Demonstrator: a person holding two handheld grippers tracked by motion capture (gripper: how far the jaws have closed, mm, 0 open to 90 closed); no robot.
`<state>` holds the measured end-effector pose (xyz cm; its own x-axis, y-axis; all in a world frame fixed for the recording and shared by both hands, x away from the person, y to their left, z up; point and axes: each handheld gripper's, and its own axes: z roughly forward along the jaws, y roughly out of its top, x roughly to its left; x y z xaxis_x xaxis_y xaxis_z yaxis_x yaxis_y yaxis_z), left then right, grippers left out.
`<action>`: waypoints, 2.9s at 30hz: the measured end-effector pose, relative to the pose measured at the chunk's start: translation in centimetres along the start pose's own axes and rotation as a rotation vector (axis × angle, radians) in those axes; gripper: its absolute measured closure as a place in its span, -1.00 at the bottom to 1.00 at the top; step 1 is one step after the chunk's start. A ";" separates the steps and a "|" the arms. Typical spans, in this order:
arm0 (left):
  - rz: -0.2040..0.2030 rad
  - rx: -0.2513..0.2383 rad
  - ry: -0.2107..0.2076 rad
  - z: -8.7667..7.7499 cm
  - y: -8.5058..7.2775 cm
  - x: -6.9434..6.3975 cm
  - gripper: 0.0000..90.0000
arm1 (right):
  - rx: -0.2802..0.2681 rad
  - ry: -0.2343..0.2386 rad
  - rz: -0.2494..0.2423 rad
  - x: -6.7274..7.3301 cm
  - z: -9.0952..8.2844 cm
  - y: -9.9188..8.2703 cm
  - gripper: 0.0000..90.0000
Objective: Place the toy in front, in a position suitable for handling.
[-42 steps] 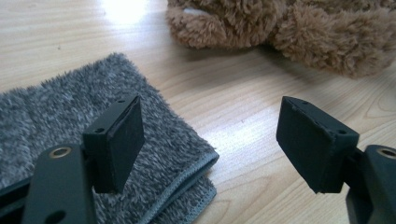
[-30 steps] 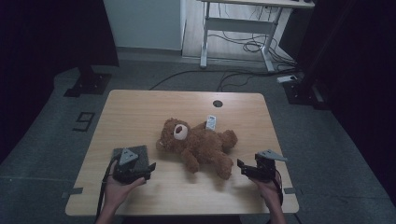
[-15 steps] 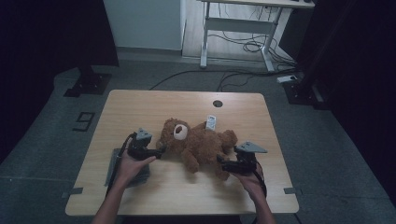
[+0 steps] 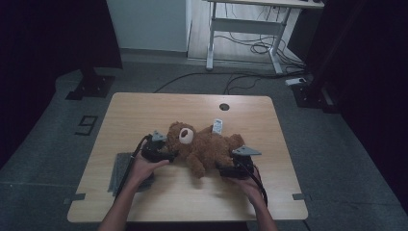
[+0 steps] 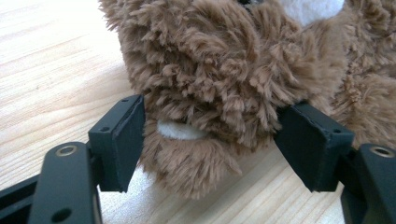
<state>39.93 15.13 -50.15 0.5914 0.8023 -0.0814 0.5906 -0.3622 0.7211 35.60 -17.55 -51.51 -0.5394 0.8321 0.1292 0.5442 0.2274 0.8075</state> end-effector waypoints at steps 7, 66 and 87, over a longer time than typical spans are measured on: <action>0.025 0.029 -0.005 0.5 -0.4 -0.2 -0.16 | 0.058 0.031 -0.010 0.3 1.3 -0.6 -0.40; 0.016 -0.059 -0.166 -2.8 -2.9 -4.4 0.70 | -0.103 0.108 0.001 -4.2 -3.1 -1.8 -0.39; -0.009 -0.048 -0.117 -3.1 -2.9 -3.6 0.39 | -0.125 0.132 0.004 -4.5 -4.5 -3.0 0.23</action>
<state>34.39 14.79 -49.87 0.6477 0.7438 -0.1654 0.5708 -0.3299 0.7519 33.45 -24.24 -51.93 -0.6219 0.7570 0.2004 0.4668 0.1529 0.8710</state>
